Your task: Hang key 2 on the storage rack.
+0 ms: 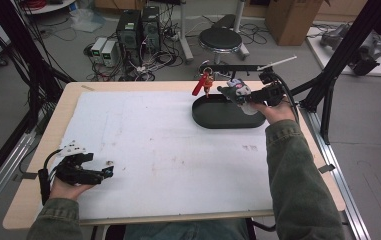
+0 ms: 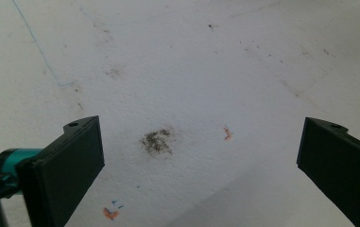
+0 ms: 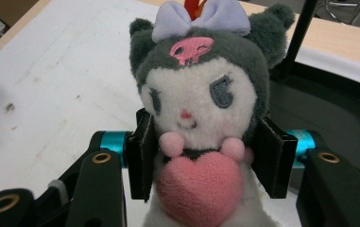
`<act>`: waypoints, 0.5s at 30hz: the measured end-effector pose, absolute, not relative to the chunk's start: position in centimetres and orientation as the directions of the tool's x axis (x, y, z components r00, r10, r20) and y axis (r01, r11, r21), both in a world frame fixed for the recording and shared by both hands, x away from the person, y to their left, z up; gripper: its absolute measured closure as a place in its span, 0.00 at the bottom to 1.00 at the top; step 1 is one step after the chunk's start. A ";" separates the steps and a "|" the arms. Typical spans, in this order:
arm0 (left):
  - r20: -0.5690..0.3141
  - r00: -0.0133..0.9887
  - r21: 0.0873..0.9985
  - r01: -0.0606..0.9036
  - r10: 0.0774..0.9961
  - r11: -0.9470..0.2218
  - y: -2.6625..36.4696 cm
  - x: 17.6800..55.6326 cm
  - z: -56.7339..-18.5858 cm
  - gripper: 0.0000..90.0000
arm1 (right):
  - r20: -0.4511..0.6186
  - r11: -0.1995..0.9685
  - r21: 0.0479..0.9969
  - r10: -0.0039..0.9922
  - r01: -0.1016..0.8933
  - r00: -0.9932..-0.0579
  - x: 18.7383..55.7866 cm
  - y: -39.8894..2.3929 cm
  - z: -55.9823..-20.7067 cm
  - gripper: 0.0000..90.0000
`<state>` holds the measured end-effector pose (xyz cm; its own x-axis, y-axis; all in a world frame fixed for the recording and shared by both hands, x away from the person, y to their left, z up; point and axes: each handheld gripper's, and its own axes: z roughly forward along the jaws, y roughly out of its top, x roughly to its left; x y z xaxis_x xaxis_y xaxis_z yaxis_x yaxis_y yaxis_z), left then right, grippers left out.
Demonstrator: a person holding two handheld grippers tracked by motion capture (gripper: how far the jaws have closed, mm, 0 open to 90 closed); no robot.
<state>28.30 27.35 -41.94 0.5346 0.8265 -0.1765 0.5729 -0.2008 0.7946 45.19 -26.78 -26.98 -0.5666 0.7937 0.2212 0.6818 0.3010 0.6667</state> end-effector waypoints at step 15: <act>-0.184 0.544 0.789 0.578 0.819 -0.207 27.3 28.6 -42.1 0.02 | 0.234 0.216 0.723 0.817 0.656 -0.527 47.2 -27.1 -26.3 0.54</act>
